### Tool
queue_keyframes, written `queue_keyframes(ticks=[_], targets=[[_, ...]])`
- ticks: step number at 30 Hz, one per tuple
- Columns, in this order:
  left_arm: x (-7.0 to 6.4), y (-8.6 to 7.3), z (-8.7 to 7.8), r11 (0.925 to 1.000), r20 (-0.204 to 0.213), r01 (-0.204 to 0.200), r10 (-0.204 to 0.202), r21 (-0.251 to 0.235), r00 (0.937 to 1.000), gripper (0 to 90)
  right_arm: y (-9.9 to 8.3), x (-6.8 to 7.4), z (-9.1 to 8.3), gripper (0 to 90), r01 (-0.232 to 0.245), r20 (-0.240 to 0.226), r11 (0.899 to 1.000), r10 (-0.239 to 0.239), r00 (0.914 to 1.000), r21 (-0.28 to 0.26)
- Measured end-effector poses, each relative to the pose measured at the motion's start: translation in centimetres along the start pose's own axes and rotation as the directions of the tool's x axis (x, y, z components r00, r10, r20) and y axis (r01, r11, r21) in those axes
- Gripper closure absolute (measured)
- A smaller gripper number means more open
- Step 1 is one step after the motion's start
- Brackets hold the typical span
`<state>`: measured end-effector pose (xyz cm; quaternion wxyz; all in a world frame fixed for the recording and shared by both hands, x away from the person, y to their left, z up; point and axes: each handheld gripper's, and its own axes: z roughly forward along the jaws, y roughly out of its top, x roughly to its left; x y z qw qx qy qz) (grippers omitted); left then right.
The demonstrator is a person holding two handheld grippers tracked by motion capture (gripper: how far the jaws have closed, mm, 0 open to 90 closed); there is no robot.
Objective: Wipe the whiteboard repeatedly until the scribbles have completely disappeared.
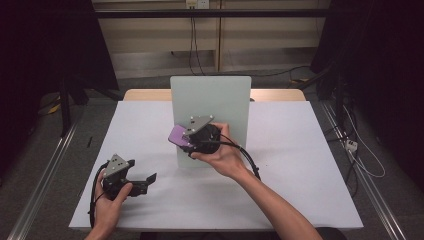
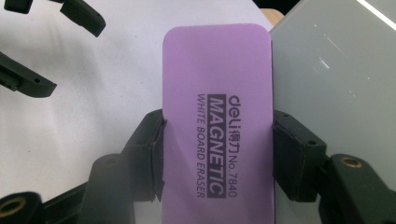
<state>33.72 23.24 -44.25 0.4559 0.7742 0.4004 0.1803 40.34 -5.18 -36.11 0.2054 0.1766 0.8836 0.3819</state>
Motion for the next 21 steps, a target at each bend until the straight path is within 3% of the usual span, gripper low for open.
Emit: queue_keyframes(ticks=[13,21], targets=[[-0.1,0.0,0.1,1.0,-0.002,0.0,0.0,0.005,1.0,5.0,0.3,-2.8,-3.8,42.1,-0.051,0.088,0.994,0.06,0.9943,-0.095],[-0.1,0.0,0.0,1.0,-0.001,0.003,-0.003,0.001,1.0,5.0,-0.4,-2.1,-3.1,42.1,-0.041,0.082,0.996,0.047,0.9955,-0.076]])
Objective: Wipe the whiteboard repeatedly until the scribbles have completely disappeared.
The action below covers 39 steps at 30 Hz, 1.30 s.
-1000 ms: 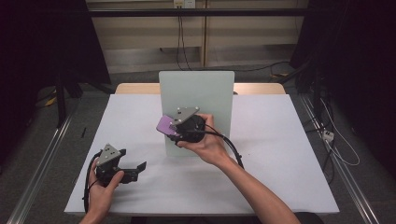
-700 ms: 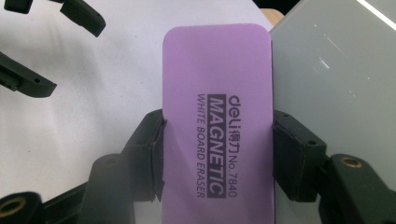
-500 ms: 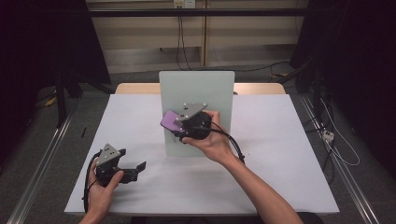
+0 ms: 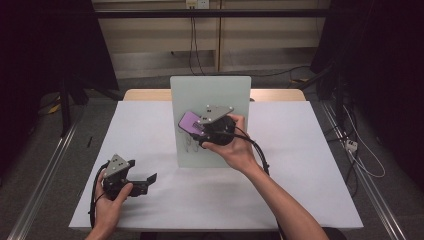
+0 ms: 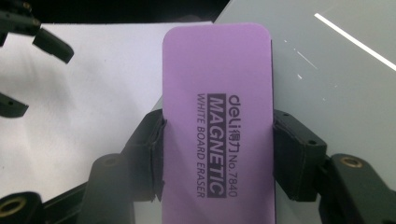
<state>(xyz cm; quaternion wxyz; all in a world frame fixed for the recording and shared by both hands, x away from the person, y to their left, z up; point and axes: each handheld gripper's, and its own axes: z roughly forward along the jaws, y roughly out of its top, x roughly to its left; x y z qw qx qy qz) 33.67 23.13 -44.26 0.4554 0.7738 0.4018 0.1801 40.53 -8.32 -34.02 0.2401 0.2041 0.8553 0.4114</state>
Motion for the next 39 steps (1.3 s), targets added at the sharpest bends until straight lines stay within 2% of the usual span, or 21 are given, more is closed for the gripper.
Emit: queue_keyframes(ticks=[10,15,21,24,27,30,33,37,39], targets=[[0.0,0.0,-0.1,1.0,0.001,-0.001,0.001,-0.002,1.0,5.0,-2.0,1.5,1.1,42.1,0.009,-0.041,0.999,-0.008,0.9991,0.041],[-0.1,0.0,-0.1,1.0,0.002,-0.004,0.004,-0.002,1.0,5.0,-3.0,2.5,1.9,42.1,0.018,-0.066,0.997,-0.013,0.9977,0.077],[0.0,0.0,0.0,1.0,0.0,-0.002,0.002,0.003,1.0,5.0,-3.4,2.7,2.2,42.1,0.014,-0.09,0.996,-0.006,0.9959,0.092],[0.0,0.0,0.0,1.0,0.003,-0.003,0.003,-0.001,1.0,5.0,-3.2,2.5,2.0,42.1,0.015,-0.09,0.996,-0.007,0.9959,0.089],[0.0,0.0,0.0,1.0,0.002,-0.002,0.002,-0.002,1.0,5.0,-2.6,1.8,1.3,42.1,0.006,-0.069,0.997,-0.002,0.9976,0.07],[0.0,0.0,0.0,1.0,0.001,-0.005,0.005,0.003,1.0,5.0,-1.6,0.8,0.5,42.1,-0.009,-0.043,0.999,0.011,0.999,0.044],[0.0,0.1,0.0,1.0,0.001,-0.004,0.004,0.0,1.0,5.0,-0.2,0.0,0.0,42.1,-0.002,-0.015,1.0,0.002,0.9999,0.02],[0.0,0.0,-0.1,1.0,0.002,-0.002,0.002,-0.003,1.0,5.0,0.8,-0.1,0.2,42.1,-0.009,-0.001,1.0,0.009,1.0,0.0],[0.0,0.0,-0.1,1.0,0.001,-0.001,0.001,-0.003,1.0,5.0,0.9,0.2,0.5,42.1,0.002,0.004,1.0,-0.002,1.0,-0.002]])
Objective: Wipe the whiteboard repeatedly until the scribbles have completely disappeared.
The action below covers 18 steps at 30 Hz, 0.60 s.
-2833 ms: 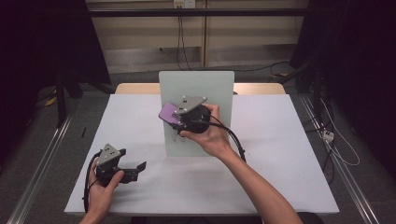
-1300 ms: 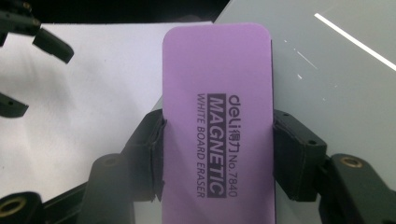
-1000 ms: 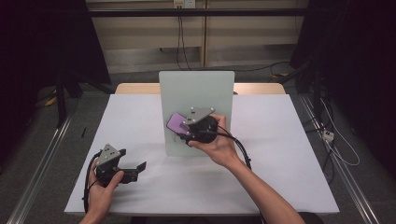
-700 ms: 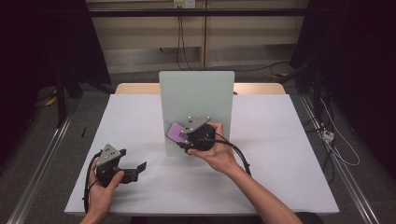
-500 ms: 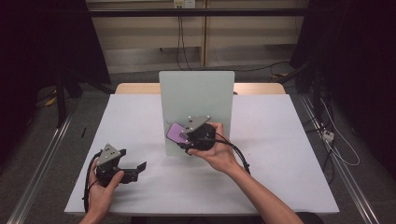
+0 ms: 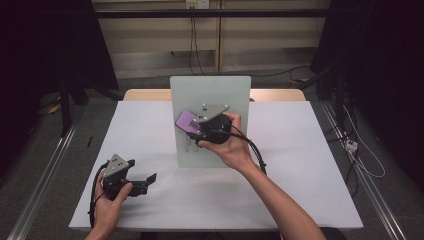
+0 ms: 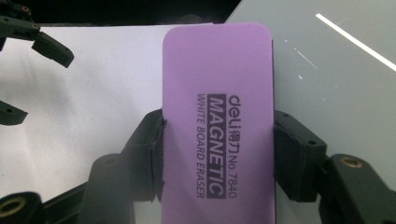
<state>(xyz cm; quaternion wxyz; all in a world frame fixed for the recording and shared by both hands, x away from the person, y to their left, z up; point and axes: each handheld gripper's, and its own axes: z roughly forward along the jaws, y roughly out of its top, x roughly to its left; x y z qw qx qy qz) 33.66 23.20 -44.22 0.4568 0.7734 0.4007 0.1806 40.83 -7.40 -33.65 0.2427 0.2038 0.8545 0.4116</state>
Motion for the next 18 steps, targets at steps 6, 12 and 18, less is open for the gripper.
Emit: queue_keyframes(ticks=[6,12,18], targets=[[-0.1,0.0,0.0,1.0,0.003,-0.003,0.003,0.003,1.0,5.0,-0.2,1.2,1.1,42.1,0.027,-0.016,0.999,-0.026,0.9995,0.028],[0.0,0.0,0.1,1.0,-0.001,0.0,0.0,0.007,1.0,5.0,-1.1,2.3,2.3,42.0,0.035,-0.047,0.998,-0.032,0.9984,0.051],[-0.1,0.0,0.1,1.0,0.001,-0.004,0.004,0.006,1.0,5.0,-2.0,3.3,3.2,42.0,0.043,-0.082,0.996,-0.037,0.9959,0.081]])
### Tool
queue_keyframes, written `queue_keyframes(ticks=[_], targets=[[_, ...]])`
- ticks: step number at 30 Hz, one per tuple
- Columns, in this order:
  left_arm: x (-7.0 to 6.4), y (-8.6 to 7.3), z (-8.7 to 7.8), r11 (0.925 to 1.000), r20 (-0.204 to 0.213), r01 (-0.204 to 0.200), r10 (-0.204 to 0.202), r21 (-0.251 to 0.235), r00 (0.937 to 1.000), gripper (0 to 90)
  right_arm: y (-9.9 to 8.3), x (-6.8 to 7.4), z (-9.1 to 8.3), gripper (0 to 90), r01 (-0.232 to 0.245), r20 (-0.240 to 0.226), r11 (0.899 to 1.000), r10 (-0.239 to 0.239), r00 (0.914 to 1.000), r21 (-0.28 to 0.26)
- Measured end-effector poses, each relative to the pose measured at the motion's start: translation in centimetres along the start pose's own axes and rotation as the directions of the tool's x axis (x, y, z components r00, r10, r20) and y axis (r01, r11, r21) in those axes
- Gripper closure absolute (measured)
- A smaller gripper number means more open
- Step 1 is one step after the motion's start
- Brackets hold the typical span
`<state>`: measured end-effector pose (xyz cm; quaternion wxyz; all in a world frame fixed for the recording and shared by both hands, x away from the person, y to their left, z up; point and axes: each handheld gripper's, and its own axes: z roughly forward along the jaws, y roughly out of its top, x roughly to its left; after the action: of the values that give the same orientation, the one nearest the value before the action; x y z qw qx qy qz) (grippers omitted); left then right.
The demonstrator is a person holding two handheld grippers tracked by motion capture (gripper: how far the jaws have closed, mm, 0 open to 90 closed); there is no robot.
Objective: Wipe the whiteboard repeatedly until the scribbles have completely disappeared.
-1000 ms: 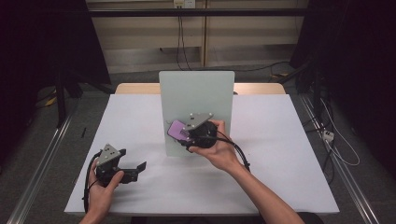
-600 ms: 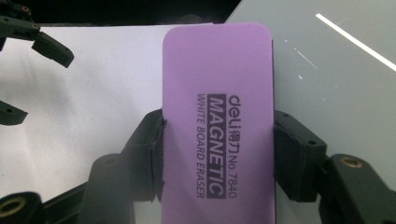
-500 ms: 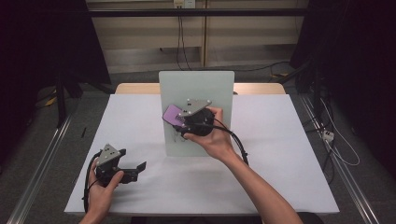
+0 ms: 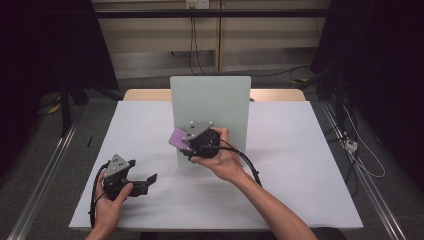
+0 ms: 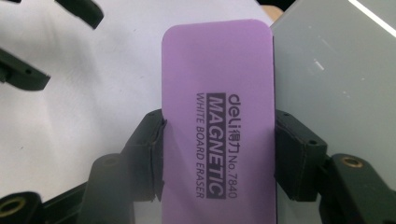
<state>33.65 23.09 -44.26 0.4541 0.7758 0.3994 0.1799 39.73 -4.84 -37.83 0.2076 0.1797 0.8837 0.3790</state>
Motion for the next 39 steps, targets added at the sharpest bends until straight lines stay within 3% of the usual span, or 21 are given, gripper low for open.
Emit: queue_keyframes(ticks=[12,27,32,39], targets=[[0.1,0.0,0.0,1.0,0.0,0.003,-0.003,-0.001,1.0,5.0,-1.0,0.6,0.8,42.1,0.013,-0.057,0.999,-0.011,0.9983,0.047],[0.1,0.0,0.1,1.0,0.0,0.0,0.0,0.005,1.0,5.0,0.0,-2.0,-2.2,42.0,-0.04,0.011,0.999,0.041,0.9991,-0.037],[0.1,0.0,0.0,1.0,0.0,0.002,-0.002,0.004,1.0,5.0,-0.3,-1.7,-1.9,42.1,-0.033,0.013,0.999,0.033,0.9994,-0.038],[0.0,0.0,0.0,1.0,0.0,0.002,-0.002,0.0,1.0,5.0,-1.3,-0.1,-0.3,42.0,-0.014,-0.016,1.0,0.014,0.9998,0.005]])
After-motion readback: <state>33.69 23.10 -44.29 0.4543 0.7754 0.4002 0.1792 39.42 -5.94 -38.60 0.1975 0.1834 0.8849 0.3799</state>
